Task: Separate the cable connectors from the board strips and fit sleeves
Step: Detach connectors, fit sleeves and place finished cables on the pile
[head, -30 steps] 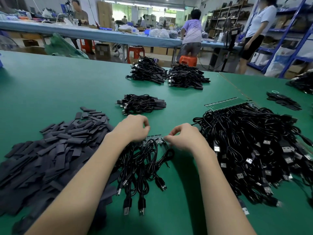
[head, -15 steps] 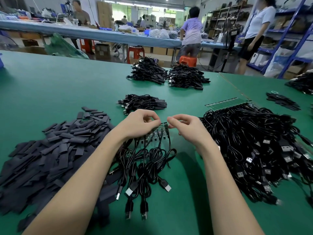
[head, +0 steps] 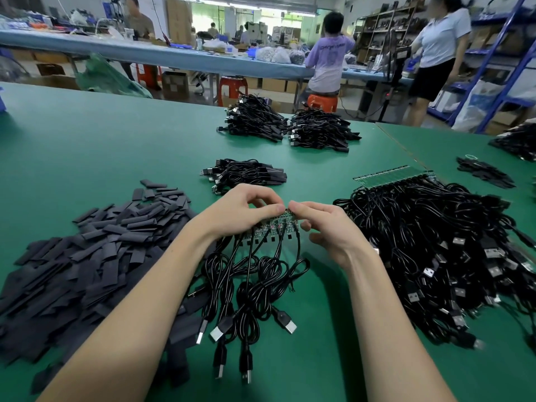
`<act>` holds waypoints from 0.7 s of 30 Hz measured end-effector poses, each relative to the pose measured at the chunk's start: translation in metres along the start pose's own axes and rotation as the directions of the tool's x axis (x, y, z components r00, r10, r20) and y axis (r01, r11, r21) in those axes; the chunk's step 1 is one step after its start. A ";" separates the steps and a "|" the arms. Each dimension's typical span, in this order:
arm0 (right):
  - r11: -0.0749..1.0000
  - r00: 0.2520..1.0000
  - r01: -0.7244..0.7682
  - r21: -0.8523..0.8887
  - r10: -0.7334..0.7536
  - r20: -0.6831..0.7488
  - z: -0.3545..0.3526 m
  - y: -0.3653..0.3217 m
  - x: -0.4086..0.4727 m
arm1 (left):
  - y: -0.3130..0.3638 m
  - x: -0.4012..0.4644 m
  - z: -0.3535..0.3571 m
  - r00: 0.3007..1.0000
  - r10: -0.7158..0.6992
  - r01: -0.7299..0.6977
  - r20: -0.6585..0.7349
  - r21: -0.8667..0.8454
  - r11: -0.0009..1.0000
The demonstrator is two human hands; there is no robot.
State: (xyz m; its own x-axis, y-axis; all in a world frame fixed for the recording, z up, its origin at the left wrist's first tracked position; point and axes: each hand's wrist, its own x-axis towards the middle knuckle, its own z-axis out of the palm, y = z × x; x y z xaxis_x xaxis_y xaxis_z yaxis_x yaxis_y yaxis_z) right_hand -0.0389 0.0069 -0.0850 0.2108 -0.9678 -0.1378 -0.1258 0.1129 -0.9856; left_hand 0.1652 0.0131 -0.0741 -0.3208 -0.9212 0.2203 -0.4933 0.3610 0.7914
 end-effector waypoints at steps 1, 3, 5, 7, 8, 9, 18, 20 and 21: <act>0.999 1.000 -0.004 0.033 0.003 0.031 -0.001 0.000 0.000 | 0.000 0.000 -0.001 1.000 0.002 -0.002 0.011 -0.039 0.999; 0.996 0.995 -0.015 0.091 0.006 0.097 -0.002 0.001 0.002 | 0.000 0.000 -0.002 0.999 -0.004 0.009 0.038 -0.127 0.992; 0.985 0.989 -0.041 0.167 0.016 0.148 0.000 0.003 0.003 | -0.001 0.000 -0.002 0.998 -0.014 0.024 0.054 -0.199 0.980; 0.959 0.983 -0.092 0.268 0.043 0.180 0.004 0.006 0.005 | -0.002 -0.001 -0.002 0.998 -0.020 0.036 0.067 -0.250 0.968; 0.941 0.980 -0.126 0.313 0.068 0.188 0.006 0.007 0.005 | -0.003 -0.002 -0.001 0.997 -0.024 0.044 0.075 -0.272 0.961; 0.923 0.977 -0.158 0.351 0.094 0.193 0.008 0.008 0.006 | -0.003 -0.002 -0.001 0.996 -0.027 0.051 0.085 -0.292 0.955; 0.953 0.995 -0.099 0.287 0.088 0.052 0.000 0.003 0.003 | -0.016 -0.002 -0.003 0.976 -0.217 0.217 0.011 -0.104 0.971; 0.973 0.992 -0.058 0.223 0.080 -0.093 -0.001 0.002 0.005 | -0.017 -0.001 0.001 0.962 -0.262 0.267 -0.078 0.050 0.963; 0.978 0.987 -0.044 0.204 0.074 -0.140 -0.001 0.001 0.005 | -0.015 0.000 0.004 0.956 -0.250 0.266 -0.152 0.096 0.959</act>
State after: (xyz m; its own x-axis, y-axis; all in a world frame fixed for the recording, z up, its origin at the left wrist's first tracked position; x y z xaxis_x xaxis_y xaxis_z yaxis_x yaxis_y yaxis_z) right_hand -0.0388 0.0023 -0.0869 0.0631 -0.9787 -0.1953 0.0654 0.1994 -0.9777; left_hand 0.1693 0.0087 -0.0879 -0.0603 -0.9932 0.0993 -0.6359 0.1149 0.7632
